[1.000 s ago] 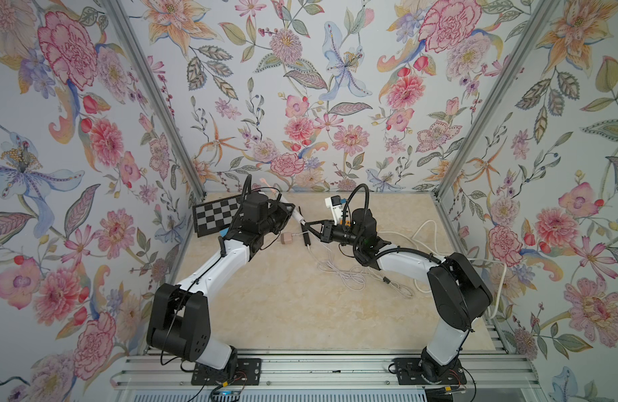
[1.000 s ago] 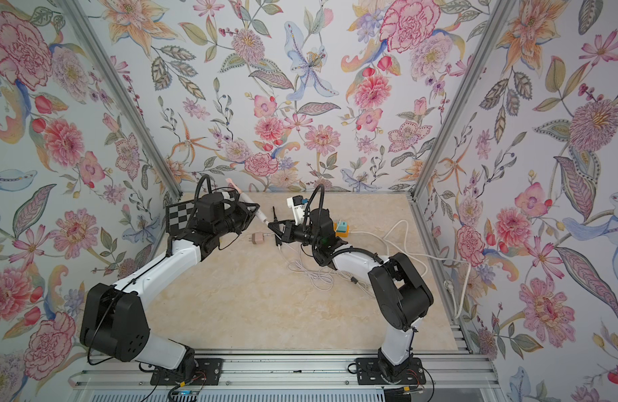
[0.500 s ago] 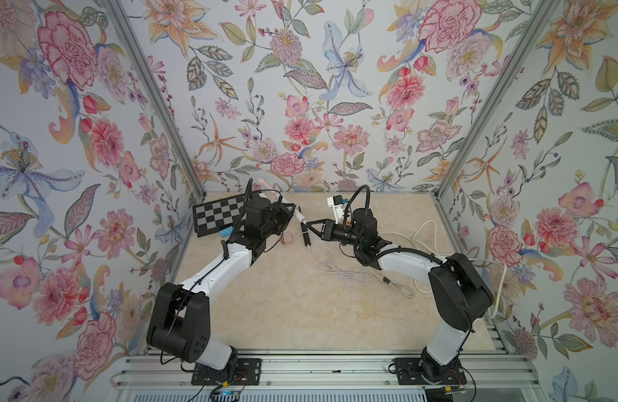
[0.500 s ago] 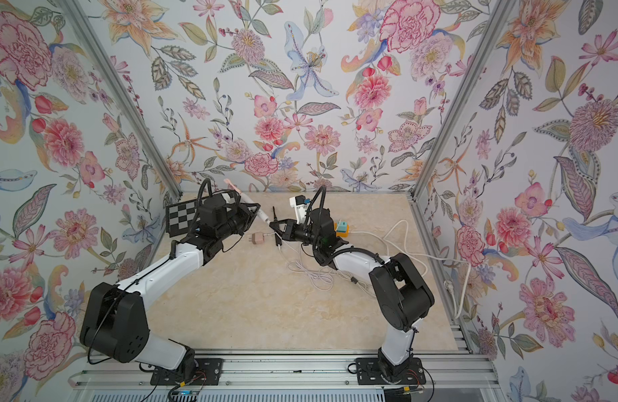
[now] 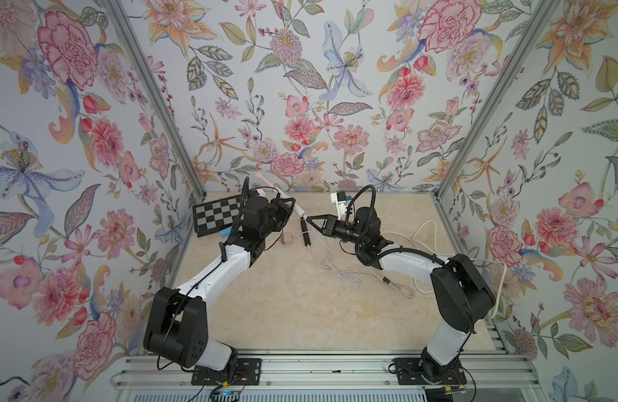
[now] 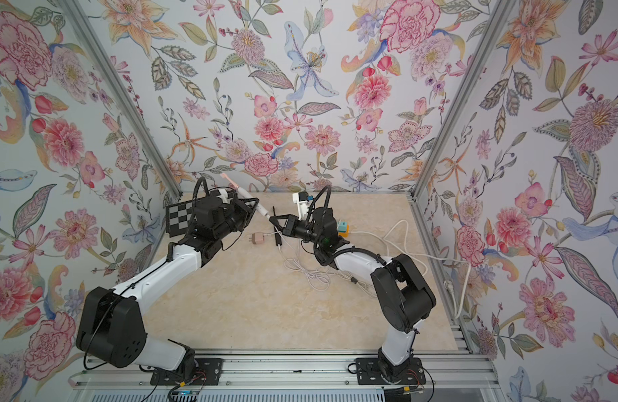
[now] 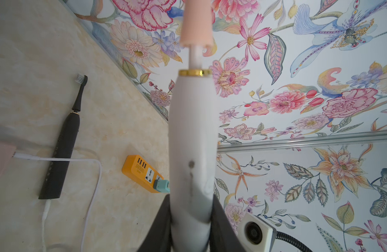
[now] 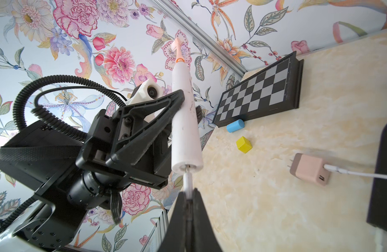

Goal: Charge the electric toothbrush
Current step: Insert the charging cable into the electric toothbrush.

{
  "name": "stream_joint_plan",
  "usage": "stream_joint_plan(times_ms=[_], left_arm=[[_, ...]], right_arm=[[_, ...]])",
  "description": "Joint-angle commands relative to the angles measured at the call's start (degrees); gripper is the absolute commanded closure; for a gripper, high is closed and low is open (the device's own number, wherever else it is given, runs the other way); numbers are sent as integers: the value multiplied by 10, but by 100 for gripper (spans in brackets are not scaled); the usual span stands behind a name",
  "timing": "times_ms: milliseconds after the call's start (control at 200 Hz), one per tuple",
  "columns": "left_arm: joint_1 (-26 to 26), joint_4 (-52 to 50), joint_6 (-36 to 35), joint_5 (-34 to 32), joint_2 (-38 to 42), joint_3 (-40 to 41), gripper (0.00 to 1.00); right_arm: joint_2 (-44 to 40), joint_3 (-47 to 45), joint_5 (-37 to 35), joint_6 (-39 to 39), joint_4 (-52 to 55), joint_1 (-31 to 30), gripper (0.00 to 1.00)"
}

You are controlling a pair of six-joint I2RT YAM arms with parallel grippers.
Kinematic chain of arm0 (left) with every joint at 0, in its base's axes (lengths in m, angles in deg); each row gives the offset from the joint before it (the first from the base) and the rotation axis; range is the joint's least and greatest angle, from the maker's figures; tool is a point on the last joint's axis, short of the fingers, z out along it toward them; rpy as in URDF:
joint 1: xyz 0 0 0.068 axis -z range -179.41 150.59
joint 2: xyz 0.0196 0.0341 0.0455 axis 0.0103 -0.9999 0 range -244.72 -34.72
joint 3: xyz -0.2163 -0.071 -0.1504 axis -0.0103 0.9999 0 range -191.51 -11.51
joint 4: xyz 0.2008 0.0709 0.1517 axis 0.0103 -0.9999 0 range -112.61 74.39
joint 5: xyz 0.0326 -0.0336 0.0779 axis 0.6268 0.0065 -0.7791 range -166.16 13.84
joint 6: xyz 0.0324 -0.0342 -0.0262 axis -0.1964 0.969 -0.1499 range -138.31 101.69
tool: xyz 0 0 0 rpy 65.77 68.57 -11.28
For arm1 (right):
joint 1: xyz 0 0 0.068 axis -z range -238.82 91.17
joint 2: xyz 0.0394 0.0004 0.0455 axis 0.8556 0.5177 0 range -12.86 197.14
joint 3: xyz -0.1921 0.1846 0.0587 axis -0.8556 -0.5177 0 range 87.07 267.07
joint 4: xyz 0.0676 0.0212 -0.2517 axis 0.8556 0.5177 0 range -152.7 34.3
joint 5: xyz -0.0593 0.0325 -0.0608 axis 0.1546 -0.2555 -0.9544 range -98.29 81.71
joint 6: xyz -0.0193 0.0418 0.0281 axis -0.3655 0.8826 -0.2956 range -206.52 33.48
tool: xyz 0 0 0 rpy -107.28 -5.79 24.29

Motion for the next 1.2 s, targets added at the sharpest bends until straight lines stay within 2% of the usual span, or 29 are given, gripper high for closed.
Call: stream_joint_plan(times_ms=[0, 95, 370, 505, 746, 906, 1056, 1191], left_arm=[[48, -24, 2, 99, 13, 10, 100], [53, -30, -11, 103, 11, 0, 100], [76, -52, -25, 100, 15, 7, 100], [83, -19, -3, 107, 15, 20, 100], [95, -1, -5, 114, 13, 19, 100], [132, -14, -33, 118, 7, 4, 100], [168, 23, -5, 123, 11, 36, 100], [145, -31, -51, 86, 43, 46, 100]], right_arm=[[-20, 40, -58, -27, 3, -3, 100], [-23, 63, -57, -71, 55, -9, 100], [-67, 84, -167, -234, 171, -17, 100], [-74, 67, -141, -188, 110, -12, 100], [-28, 54, -54, -39, -37, 4, 100], [-11, 86, -48, -78, 14, 2, 100], [-12, 97, -64, -108, 44, 2, 100], [-27, 81, -43, -120, 58, -1, 100]])
